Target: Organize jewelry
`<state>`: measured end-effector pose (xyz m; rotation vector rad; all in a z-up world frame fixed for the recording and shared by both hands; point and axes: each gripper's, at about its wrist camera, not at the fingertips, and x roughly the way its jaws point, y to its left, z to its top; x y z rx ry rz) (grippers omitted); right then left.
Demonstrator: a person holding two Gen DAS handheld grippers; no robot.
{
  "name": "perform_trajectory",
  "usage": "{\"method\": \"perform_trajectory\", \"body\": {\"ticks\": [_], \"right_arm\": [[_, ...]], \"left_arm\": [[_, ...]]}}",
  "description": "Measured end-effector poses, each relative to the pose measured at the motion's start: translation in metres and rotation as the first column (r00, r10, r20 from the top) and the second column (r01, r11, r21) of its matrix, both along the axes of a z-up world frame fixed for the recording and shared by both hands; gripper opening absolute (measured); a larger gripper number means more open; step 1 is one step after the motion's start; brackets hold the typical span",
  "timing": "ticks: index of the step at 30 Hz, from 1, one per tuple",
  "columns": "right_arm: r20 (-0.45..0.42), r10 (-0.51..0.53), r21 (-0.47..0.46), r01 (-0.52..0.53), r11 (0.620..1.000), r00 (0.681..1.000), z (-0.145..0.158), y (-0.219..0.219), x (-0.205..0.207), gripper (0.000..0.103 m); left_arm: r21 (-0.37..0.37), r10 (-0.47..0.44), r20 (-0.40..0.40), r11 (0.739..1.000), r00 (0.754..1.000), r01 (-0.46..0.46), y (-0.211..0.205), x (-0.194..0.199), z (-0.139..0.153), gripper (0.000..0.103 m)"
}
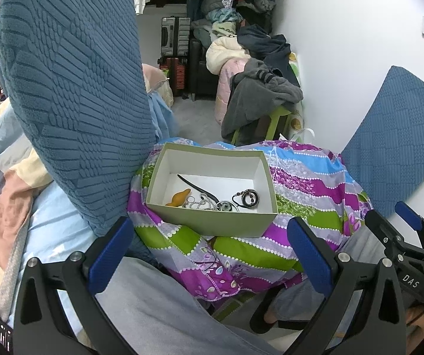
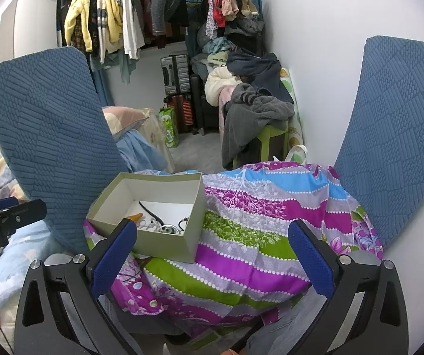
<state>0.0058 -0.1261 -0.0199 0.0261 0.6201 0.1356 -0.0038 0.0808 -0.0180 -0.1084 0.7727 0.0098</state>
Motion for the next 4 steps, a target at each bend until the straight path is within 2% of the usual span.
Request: {"method": "perform_trajectory", "body": {"ticks": [4], "right_arm": [[0.0,0.0,0.0,0.0,1.0,1.0,0.0006,-0.0004,-0.0003,0.103]], "left_arm": [[0.004,-0.001,-0.004,1.0,1.0,0.001,-0.0016,0.0004,-0.0004,0.103]]}}
